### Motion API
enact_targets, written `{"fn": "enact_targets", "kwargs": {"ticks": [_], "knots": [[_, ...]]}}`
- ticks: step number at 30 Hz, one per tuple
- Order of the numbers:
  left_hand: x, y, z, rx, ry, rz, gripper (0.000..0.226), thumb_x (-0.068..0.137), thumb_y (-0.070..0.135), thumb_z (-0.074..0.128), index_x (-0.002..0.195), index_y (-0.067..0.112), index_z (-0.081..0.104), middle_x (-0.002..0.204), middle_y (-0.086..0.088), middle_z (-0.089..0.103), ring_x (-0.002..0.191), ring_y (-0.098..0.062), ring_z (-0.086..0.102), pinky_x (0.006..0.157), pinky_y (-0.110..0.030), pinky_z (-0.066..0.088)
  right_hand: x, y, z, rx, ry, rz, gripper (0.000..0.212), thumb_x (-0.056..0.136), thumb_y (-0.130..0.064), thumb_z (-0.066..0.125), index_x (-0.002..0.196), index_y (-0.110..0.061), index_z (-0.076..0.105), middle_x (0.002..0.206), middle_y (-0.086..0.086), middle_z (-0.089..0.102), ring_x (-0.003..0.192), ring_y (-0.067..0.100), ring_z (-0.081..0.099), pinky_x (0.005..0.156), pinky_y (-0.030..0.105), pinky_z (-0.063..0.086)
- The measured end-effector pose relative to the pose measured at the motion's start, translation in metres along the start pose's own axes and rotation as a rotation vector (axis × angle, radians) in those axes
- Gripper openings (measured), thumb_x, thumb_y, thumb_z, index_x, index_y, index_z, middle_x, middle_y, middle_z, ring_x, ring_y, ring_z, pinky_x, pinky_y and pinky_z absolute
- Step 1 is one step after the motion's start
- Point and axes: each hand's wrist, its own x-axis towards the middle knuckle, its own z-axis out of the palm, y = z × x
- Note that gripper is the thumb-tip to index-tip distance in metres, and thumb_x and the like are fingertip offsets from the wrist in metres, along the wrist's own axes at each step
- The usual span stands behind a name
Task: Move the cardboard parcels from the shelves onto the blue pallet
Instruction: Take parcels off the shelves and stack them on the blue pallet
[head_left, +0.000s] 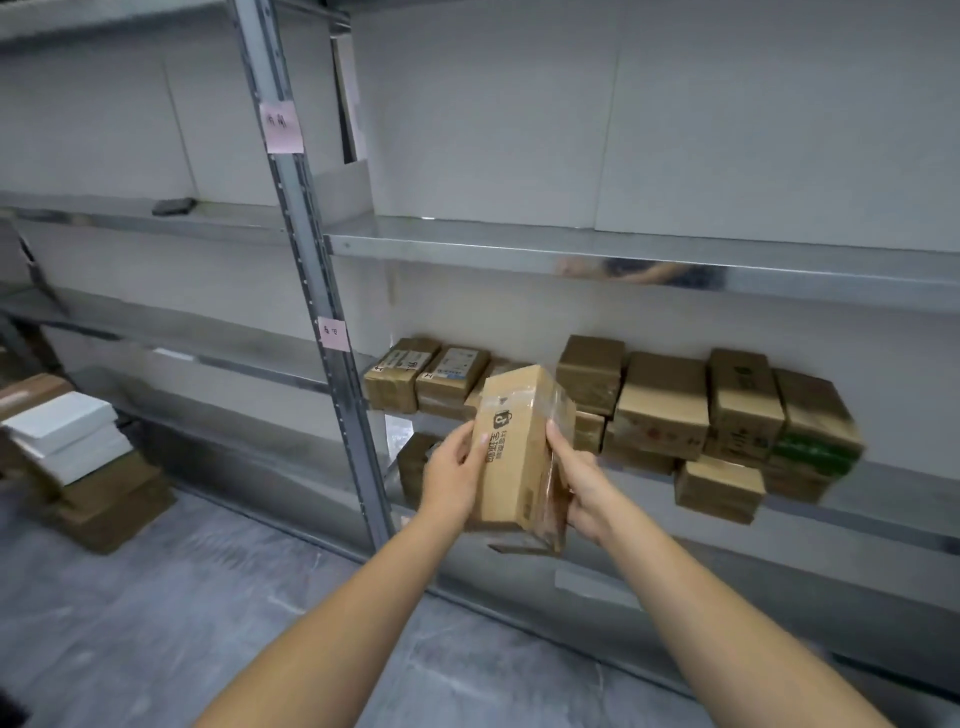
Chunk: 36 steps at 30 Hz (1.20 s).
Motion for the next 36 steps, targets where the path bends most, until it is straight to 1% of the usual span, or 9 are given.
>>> {"fn": "enact_targets", "kwargs": {"ticks": [4,7,11,15,20,25,29,33,36], "knots": [[-0.04,-0.006,-0.003,0.074,0.06,0.016,0.034,0.103,0.029,0.047,0.137,0.033,0.051,0.112,0.014,0.065,0.097,0.006,0.06,0.071,-0.015,0.047,-0.041,0.023,-0.008,0.032,-0.018,0.029,0.074,0.068,-0.055,0.079,0.121,-0.024,0.039,0.117,0.011,0.062,0.105,0.03,0.064,0.083,0.054,0.056],[-0.054,0.004,0.002,0.059,-0.009,0.052,0.039,0.101,0.042,0.046,0.139,0.036,0.051,0.127,0.003,0.062,0.112,-0.01,0.06,0.09,-0.033,0.053,-0.06,0.023,-0.006,0.013,-0.001,-0.009,0.069,0.075,-0.059,0.071,0.126,-0.029,0.037,0.117,0.01,0.062,0.104,0.029,0.064,0.084,0.053,0.056],[-0.065,0.025,0.006,0.013,-0.13,0.029,0.065,0.089,0.061,0.056,0.147,0.037,0.037,0.138,-0.009,0.051,0.119,-0.027,0.058,0.097,-0.05,0.053,-0.08,0.013,-0.001,0.047,0.029,-0.005,0.054,0.096,-0.062,0.034,0.133,-0.025,0.047,0.119,0.012,0.066,0.105,0.032,0.065,0.086,0.055,0.055],[-0.072,0.036,-0.008,-0.134,-0.192,-0.008,0.062,0.089,0.047,0.067,0.145,0.037,0.042,0.123,-0.001,0.068,0.101,-0.014,0.071,0.078,-0.028,0.06,-0.097,0.008,-0.002,0.184,-0.01,0.05,0.066,0.098,-0.061,0.022,0.125,-0.014,0.06,0.104,0.016,0.071,0.094,0.033,0.068,0.068,0.043,0.056],[-0.087,0.036,-0.023,-0.208,-0.2,-0.057,0.054,0.089,0.046,0.067,0.139,0.041,0.048,0.116,0.005,0.072,0.102,-0.015,0.072,0.084,-0.033,0.06,-0.11,0.013,0.006,0.209,-0.069,0.023,0.066,0.101,-0.057,0.022,0.126,-0.01,0.062,0.122,0.02,0.066,0.108,0.037,0.063,0.084,0.049,0.053],[-0.101,0.031,-0.023,-0.223,-0.274,-0.141,0.033,0.091,0.05,0.062,0.123,0.044,0.059,0.112,0.008,0.074,0.101,-0.015,0.072,0.078,-0.03,0.058,-0.123,0.022,-0.005,0.142,-0.084,-0.018,0.065,0.097,-0.063,0.028,0.122,-0.015,0.065,0.111,0.014,0.072,0.105,0.033,0.068,0.094,0.048,0.052],[-0.11,0.025,-0.016,-0.172,-0.236,-0.227,0.028,0.099,0.043,0.051,0.116,0.029,0.067,0.1,0.005,0.078,0.089,-0.014,0.075,0.07,-0.027,0.057,-0.134,0.026,-0.024,0.111,-0.104,0.039,0.062,0.094,-0.065,0.039,0.119,-0.015,0.067,0.109,0.013,0.073,0.1,0.032,0.07,0.078,0.041,0.057],[-0.122,0.017,-0.006,-0.091,-0.19,-0.118,0.027,0.104,0.036,0.045,0.103,0.054,0.064,0.096,0.025,0.073,0.09,0.005,0.068,0.069,-0.015,0.053,-0.143,0.032,-0.036,0.169,-0.11,0.013,0.054,0.1,-0.055,0.035,0.128,-0.015,0.059,0.116,0.013,0.071,0.105,0.031,0.068,0.077,0.04,0.056],[-0.132,0.015,0.002,-0.035,-0.107,-0.066,0.034,0.105,0.025,0.042,0.13,0.044,0.056,0.117,0.021,0.063,0.105,0.003,0.061,0.081,-0.016,0.053,-0.154,0.042,-0.036,0.264,-0.074,-0.065,0.042,0.105,-0.037,0.033,0.139,-0.015,0.045,0.13,0.016,0.062,0.112,0.032,0.061,0.092,0.049,0.051]]}}
